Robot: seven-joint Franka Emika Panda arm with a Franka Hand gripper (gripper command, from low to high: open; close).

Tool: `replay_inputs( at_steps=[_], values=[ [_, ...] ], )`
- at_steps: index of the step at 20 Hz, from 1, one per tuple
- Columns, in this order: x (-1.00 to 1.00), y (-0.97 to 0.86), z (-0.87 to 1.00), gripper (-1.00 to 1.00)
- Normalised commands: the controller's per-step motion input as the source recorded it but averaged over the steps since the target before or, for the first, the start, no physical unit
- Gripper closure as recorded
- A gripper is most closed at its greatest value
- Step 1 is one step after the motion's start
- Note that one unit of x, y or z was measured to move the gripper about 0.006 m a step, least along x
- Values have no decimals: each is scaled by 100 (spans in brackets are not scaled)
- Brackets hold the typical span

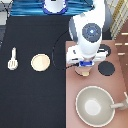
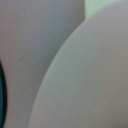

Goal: Take the lid off the pot, put the pot on the plate, and use the tool to push the pot to the front of the table.

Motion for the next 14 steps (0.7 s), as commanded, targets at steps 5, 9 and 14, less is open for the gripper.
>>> replay_inputs(
  at_steps=[5,9,14],
  values=[
    [-85,-41,63,100],
    [-98,-32,41,100],
    [-100,-21,13,100]
  ],
)
